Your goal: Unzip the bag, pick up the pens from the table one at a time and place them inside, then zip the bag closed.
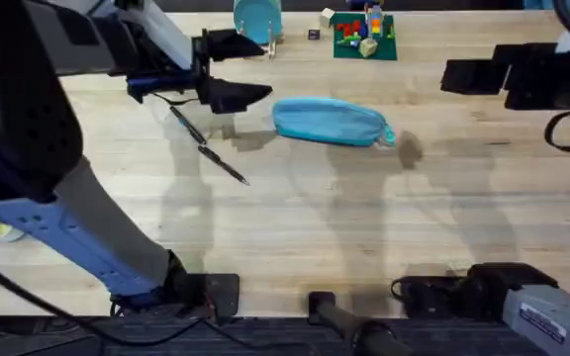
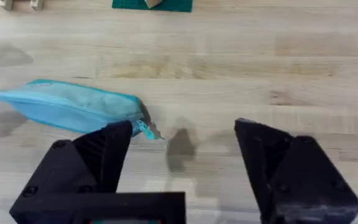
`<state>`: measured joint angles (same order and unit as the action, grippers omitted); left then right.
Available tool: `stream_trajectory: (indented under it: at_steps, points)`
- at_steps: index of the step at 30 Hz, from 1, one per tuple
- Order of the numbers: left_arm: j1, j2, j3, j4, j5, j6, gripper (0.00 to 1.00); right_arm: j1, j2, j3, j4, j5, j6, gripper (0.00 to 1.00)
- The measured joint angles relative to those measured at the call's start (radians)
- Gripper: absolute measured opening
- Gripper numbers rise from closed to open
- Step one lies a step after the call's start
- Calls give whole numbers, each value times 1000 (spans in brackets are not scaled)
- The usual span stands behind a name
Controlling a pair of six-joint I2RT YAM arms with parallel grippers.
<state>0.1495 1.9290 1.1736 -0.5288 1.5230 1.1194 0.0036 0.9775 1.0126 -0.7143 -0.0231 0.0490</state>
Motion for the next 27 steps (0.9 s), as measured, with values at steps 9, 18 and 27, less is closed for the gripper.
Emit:
stream_trajectory:
  at_steps: [9,18,27]
  points:
    - [-11,100,0,3,0,3,990,0,0,0,0,0,0,997]
    - [-60,172,0,2,-1,23,991,0,0,0,0,0,0,996]
    - [-118,172,1,0,-50,68,992,0,0,0,0,0,0,996]
